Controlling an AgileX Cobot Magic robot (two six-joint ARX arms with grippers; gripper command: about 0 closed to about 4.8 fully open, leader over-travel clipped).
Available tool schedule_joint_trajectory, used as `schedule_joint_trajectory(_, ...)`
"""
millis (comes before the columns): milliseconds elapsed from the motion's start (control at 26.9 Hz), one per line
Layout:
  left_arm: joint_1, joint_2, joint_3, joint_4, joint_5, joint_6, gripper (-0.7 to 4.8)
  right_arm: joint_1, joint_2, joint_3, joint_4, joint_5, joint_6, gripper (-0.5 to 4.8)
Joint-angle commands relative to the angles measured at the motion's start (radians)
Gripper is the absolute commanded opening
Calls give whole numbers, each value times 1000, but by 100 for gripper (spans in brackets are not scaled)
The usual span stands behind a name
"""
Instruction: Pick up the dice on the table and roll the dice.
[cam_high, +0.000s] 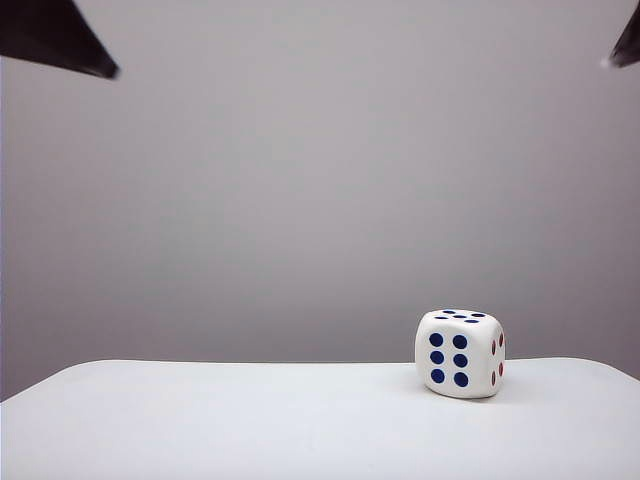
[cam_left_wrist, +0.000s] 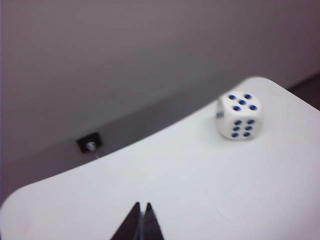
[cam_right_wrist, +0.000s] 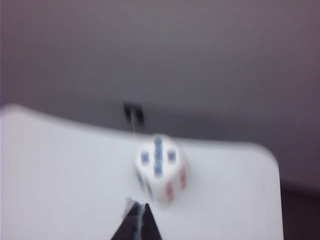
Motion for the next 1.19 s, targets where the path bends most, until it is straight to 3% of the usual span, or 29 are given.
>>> schedule_joint_trajectory(37,82,-64,-53,7,6,-4,-5,0,-133,-112,127,11,17,-6)
schedule_joint_trajectory(223,234,-237,-176,24,6,-38,-6,-1,-359,-259,183,97,17,-6)
schedule_joint_trajectory(334,314,-375,-260,99,6,-112,-5,-1,-502,-324,197,128,16,-6)
schedule_joint_trajectory(594,324,-628,-371,126,-47,-179,-5,-1,-725,-430,188,240,16,-6)
schedule_joint_trajectory(854,323,-811,-520,101,-76,-217,-6,1,-719,-471,190,250,18,-6)
schedule_joint_trajectory(1188,325,-807,-606,73,-131,-213,-5,0,-719,-587,197,258,19,-6)
